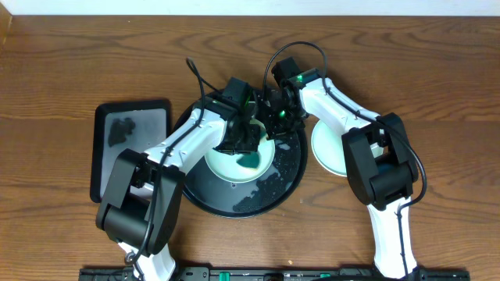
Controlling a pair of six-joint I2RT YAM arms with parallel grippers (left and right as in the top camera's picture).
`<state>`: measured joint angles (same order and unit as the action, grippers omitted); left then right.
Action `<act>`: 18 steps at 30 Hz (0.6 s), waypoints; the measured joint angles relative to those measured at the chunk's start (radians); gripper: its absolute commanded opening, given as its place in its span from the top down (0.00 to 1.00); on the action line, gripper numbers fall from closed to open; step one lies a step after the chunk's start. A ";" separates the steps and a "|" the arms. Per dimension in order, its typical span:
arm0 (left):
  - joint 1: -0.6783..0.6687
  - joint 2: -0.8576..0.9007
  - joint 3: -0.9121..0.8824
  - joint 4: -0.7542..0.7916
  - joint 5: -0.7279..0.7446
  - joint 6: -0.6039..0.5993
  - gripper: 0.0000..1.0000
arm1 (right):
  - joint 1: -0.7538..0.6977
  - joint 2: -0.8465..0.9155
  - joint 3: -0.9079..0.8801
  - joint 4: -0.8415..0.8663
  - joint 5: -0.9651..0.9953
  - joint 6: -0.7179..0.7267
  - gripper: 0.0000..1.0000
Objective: Clean dirty plates on tray and stack at the side
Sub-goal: 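Scrub the last mint-green plate with the sponge in the left gripper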
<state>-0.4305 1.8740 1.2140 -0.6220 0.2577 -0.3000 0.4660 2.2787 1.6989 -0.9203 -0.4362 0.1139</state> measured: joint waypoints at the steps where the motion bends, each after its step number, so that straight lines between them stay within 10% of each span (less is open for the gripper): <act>1: -0.002 0.000 0.000 0.001 -0.054 -0.036 0.93 | 0.000 0.000 0.000 0.000 0.000 0.000 0.99; 10: -0.007 0.000 0.000 -0.054 -0.421 -0.287 0.92 | 0.000 0.000 0.000 0.000 -0.001 0.005 0.99; 18: -0.001 0.000 0.002 -0.148 -0.273 -0.230 0.93 | 0.000 0.001 0.001 0.004 -0.002 0.005 0.99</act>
<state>-0.4313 1.8740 1.2156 -0.7696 -0.0151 -0.5304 0.4664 2.2799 1.6997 -0.9165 -0.4377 0.1188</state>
